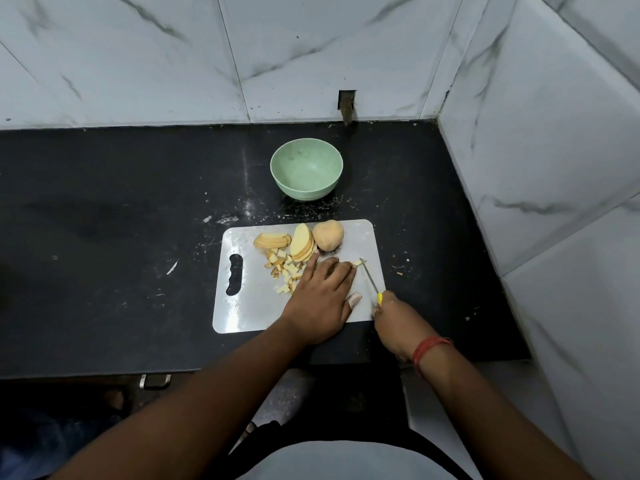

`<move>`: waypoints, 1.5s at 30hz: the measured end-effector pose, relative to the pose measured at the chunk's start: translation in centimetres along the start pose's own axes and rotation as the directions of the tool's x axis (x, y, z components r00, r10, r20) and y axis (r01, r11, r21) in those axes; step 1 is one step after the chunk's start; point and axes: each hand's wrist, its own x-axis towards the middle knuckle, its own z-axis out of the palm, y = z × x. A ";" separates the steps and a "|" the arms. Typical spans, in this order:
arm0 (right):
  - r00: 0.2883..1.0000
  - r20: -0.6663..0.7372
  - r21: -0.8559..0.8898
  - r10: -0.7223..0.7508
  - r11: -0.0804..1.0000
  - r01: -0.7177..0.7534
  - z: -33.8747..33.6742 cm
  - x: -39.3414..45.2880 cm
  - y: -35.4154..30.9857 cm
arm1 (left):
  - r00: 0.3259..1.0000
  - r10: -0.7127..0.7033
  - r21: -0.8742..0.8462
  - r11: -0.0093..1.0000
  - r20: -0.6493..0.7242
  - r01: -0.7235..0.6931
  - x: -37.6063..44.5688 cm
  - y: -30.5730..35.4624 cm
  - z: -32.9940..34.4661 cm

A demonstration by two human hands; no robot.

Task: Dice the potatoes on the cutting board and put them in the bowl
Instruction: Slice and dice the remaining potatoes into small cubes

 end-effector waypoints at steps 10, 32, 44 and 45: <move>0.996 -0.067 0.112 -0.052 0.992 0.060 0.0 -1.5 1.0 | 1.000 0.003 -0.008 1.000 -0.014 -0.003 -0.2 0.0 -0.1; 0.991 -0.078 0.108 -0.111 0.987 0.119 0.8 -1.3 1.3 | 0.999 -0.032 -0.008 0.999 -0.005 0.032 -0.5 0.1 -0.4; 0.995 -0.024 0.007 -0.100 0.995 0.101 0.9 0.6 0.1 | 0.998 -0.052 0.006 0.999 0.033 0.052 -0.5 0.1 -0.4; 0.995 -0.027 -0.003 -0.100 0.995 0.100 1.2 0.5 0.4 | 0.998 -0.052 0.001 0.999 0.031 0.052 -0.5 0.1 -0.4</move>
